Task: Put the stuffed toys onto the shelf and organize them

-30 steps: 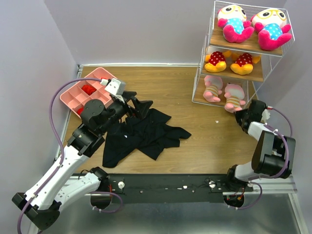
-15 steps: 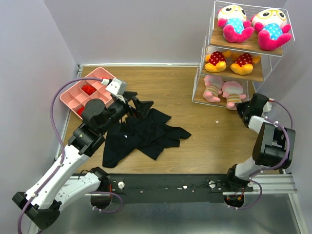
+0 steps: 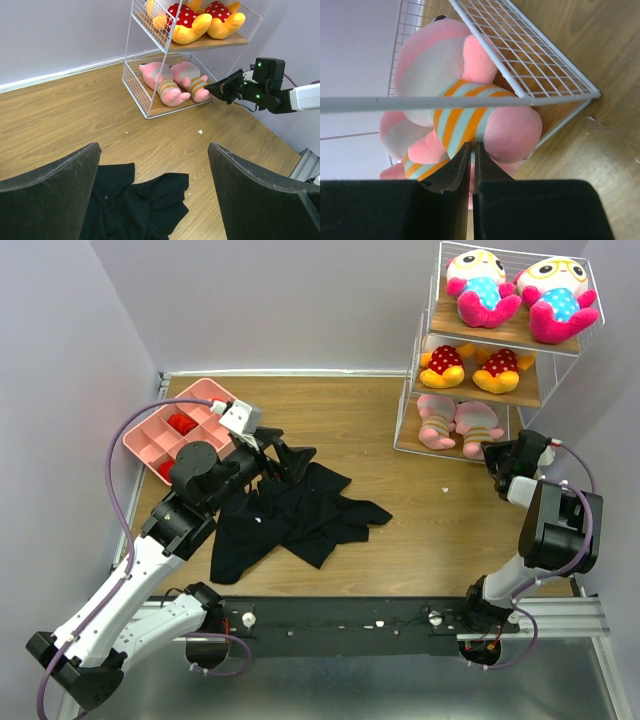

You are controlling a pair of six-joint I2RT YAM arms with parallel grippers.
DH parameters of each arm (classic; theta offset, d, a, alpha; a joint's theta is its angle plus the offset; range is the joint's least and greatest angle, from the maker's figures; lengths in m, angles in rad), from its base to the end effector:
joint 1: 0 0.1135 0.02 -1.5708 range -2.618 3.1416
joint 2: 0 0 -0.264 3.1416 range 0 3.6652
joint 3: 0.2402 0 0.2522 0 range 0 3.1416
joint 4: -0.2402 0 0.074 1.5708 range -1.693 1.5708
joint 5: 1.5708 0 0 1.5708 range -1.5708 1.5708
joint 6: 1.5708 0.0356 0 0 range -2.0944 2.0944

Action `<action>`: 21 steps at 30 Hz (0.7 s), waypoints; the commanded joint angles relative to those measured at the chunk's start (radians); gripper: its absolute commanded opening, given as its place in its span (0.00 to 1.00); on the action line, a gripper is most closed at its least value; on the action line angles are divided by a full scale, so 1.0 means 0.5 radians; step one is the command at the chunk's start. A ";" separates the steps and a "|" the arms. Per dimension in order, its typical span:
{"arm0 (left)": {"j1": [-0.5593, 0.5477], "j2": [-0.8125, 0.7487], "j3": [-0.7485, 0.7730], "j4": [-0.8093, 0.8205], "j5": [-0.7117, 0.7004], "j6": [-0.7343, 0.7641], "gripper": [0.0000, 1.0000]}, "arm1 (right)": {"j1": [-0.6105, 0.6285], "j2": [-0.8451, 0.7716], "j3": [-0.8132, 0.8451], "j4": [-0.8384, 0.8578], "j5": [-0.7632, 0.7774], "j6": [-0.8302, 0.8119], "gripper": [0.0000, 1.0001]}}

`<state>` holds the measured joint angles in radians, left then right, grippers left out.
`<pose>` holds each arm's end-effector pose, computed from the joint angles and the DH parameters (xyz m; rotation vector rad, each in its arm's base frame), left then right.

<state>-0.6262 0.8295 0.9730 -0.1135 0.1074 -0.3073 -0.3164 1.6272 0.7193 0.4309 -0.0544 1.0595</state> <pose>0.1476 -0.1115 0.4059 0.3409 1.5627 -0.8172 0.3145 -0.1009 0.1706 1.2983 1.6341 0.5142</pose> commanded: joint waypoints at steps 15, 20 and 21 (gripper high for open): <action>-0.009 0.047 -0.016 -0.009 -0.101 0.087 0.99 | -0.011 -0.453 -0.214 -0.193 -0.035 -0.076 0.40; -0.009 0.071 -0.007 -0.018 -0.107 0.096 0.99 | 0.004 -0.833 -0.358 -0.484 -0.207 -0.244 0.45; -0.009 0.077 -0.004 -0.021 -0.098 0.099 0.99 | 0.016 -1.019 -0.368 -0.618 -0.286 -0.299 0.52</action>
<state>-0.6258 0.8585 0.9730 -0.1146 0.0818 -0.2806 -0.3161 1.3090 0.5877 0.3309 -0.1055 1.0153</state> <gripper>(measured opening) 0.988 0.431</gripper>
